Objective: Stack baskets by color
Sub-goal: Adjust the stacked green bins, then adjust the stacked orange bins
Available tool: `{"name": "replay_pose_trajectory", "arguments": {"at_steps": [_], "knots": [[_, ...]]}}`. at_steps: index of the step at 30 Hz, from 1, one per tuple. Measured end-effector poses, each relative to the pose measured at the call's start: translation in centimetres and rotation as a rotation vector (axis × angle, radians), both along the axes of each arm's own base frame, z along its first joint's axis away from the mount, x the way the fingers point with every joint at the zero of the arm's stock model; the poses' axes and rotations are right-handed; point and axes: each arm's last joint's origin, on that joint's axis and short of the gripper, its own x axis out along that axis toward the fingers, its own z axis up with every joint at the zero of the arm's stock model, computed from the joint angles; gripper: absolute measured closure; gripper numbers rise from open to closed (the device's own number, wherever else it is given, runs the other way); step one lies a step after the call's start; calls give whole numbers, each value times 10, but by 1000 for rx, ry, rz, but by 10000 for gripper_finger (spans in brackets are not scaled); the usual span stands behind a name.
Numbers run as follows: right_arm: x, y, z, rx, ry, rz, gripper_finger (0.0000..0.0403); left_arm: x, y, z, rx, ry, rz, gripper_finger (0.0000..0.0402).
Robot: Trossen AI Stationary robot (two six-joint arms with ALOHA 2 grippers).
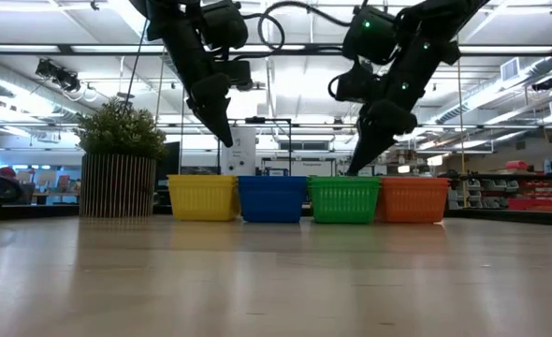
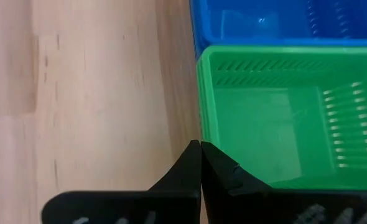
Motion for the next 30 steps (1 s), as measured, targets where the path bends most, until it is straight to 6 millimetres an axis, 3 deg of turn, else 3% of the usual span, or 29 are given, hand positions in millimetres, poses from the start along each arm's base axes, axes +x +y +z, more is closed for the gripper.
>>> {"name": "replay_pose_trajectory", "arguments": {"at_steps": [5, 10, 16, 26, 30], "knots": [[-5, 2, 7, 28, -12, 20, 400, 0, 0, 0, 0, 0, 0, 384], [-1, 4, 0, 111, -1, 87, 400, 0, 0, 0, 0, -1, 1, 391], [3, -2, -14, 10, 66, 16, 400, 0, 0, 0, -2, -2, 4, 384], [2, -3, -13, -36, 73, 8, 400, 0, 0, 0, -7, -5, 13, 392], [-5, 6, -1, -32, 62, 35, 400, 0, 0, 0, -10, 0, 15, 387]]}}
